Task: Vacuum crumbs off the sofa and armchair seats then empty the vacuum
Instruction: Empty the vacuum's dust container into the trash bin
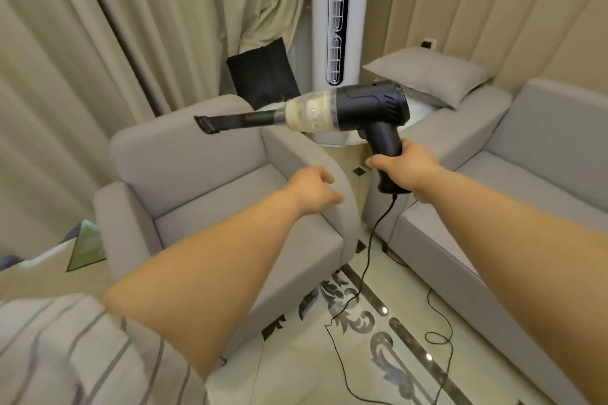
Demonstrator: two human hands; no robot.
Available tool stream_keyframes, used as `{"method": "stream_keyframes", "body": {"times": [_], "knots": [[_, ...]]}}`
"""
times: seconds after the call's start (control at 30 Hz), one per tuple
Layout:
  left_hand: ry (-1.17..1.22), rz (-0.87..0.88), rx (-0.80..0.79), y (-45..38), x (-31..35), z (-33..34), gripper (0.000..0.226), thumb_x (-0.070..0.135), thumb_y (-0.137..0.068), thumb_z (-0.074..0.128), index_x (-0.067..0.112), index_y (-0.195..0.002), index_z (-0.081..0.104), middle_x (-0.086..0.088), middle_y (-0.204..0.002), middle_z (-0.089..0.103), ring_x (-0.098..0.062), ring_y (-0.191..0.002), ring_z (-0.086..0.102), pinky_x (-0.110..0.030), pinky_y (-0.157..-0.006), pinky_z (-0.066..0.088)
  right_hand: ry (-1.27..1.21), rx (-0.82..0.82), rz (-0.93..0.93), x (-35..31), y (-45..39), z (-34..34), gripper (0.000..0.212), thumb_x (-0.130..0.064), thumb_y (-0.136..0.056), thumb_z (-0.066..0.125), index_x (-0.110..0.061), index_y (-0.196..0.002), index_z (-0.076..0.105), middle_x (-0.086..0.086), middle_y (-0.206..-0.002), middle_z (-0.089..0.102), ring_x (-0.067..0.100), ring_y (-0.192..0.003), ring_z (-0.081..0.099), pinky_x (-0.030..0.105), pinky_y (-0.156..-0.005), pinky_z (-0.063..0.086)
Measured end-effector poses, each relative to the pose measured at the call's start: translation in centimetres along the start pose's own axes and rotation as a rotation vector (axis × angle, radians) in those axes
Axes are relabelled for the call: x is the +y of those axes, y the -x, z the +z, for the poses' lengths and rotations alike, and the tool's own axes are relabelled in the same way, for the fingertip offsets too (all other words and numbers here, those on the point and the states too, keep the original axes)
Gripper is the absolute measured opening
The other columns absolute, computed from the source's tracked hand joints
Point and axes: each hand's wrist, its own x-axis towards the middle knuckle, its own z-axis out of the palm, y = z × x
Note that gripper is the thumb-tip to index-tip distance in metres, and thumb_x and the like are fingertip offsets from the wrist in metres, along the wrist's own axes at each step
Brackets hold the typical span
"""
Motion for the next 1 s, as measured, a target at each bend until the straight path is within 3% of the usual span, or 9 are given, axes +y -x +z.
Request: {"method": "stream_keyframes", "body": {"times": [0.13,0.27,0.43,0.5,0.6,0.67,0.8,0.87,1.0], "knots": [[0.080,0.005,-0.257,-3.7,3.6,3.8,0.054,0.031,-0.083,0.071,0.020,-0.133,0.053,-0.004,-0.138,0.049,-0.021,-0.125,0.046,-0.026,-0.090,0.035,-0.094,-0.004,0.007,-0.1,-3.6,-1.9,0.049,-0.037,-0.084,0.072,-0.016,-0.121,0.047,0.011,-0.111,0.059,0.030,-0.100,0.061,0.044,-0.089,0.054],[0.168,-0.019,-0.397,-8.3,4.9,7.1,0.011,0.024,-0.089,0.064,0.021,-0.099,0.060,0.004,-0.096,0.059,-0.013,-0.092,0.055,-0.026,-0.075,0.041,-0.190,0.037,0.047,0.4,-8.0,-3.9,0.046,-0.035,-0.084,0.073,-0.019,-0.116,0.043,0.009,-0.105,0.057,0.026,-0.092,0.061,0.035,-0.074,0.054],[0.140,-0.016,-0.594,-16.5,6.5,9.3,0.015,0.013,-0.082,0.062,0.024,-0.090,0.055,-0.001,-0.084,0.060,-0.010,-0.066,0.054,-0.023,-0.057,0.041,-0.207,0.125,0.108,1.8,-16.2,-6.7,0.047,-0.036,-0.085,0.073,-0.018,-0.115,0.042,0.003,-0.093,0.054,0.019,-0.080,0.058,0.027,-0.061,0.048],[0.070,-0.001,-0.565,-20.5,6.9,9.1,0.004,0.020,-0.092,0.054,0.020,-0.088,0.055,-0.001,-0.083,0.059,-0.011,-0.065,0.052,-0.022,-0.059,0.043,-0.194,0.162,0.160,2.2,-19.8,-8.1,0.052,-0.036,-0.084,0.073,-0.016,-0.123,0.044,0.006,-0.097,0.056,0.021,-0.082,0.059,0.027,-0.063,0.048],[0.073,-0.028,-0.460,-26.4,8.4,8.1,0.024,0.036,-0.098,0.046,0.016,-0.085,0.052,-0.007,-0.086,0.057,-0.019,-0.075,0.057,-0.024,-0.059,0.043,-0.173,0.225,0.205,2.7,-23.6,-11.3,0.059,-0.036,-0.085,0.073,-0.014,-0.132,0.045,0.005,-0.095,0.055,0.019,-0.080,0.057,0.025,-0.059,0.043],[0.074,0.020,-0.370,-29.7,9.8,7.5,0.032,0.040,-0.096,0.049,0.010,-0.097,0.059,-0.014,-0.096,0.060,-0.027,-0.091,0.060,-0.030,-0.070,0.045,-0.171,0.279,0.209,3.2,-25.4,-13.2,0.058,-0.036,-0.084,0.074,-0.014,-0.130,0.046,0.002,-0.090,0.053,0.017,-0.077,0.056,0.024,-0.056,0.041],[0.196,0.170,-0.252,-35.6,16.3,7.5,0.031,0.037,-0.086,0.066,0.014,-0.072,0.051,0.000,-0.067,0.047,-0.015,-0.063,0.045,-0.026,-0.056,0.035,-0.161,0.383,0.261,4.2,-28.2,-18.0,0.053,-0.037,-0.084,0.074,-0.016,-0.125,0.047,0.004,-0.093,0.054,0.017,-0.078,0.057,0.025,-0.056,0.041],[0.190,0.269,-0.212,-38.1,20.4,7.5,0.029,0.035,-0.082,0.071,0.009,-0.080,0.058,0.000,-0.071,0.052,-0.013,-0.063,0.047,-0.026,-0.057,0.039,-0.174,0.428,0.261,4.7,-29.7,-20.9,0.053,-0.037,-0.083,0.074,-0.016,-0.124,0.047,0.006,-0.098,0.056,0.018,-0.080,0.058,0.025,-0.057,0.043],[0.133,0.459,-0.128,-41.3,26.5,6.5,0.018,0.027,-0.079,0.073,0.024,-0.070,0.059,0.005,-0.075,0.059,-0.012,-0.073,0.055,-0.023,-0.064,0.041,-0.240,0.441,0.240,5.3,-32.2,-24.3,0.048,-0.037,-0.083,0.074,-0.019,-0.117,0.046,0.007,-0.101,0.057,0.020,-0.082,0.060,0.026,-0.059,0.045]]}}
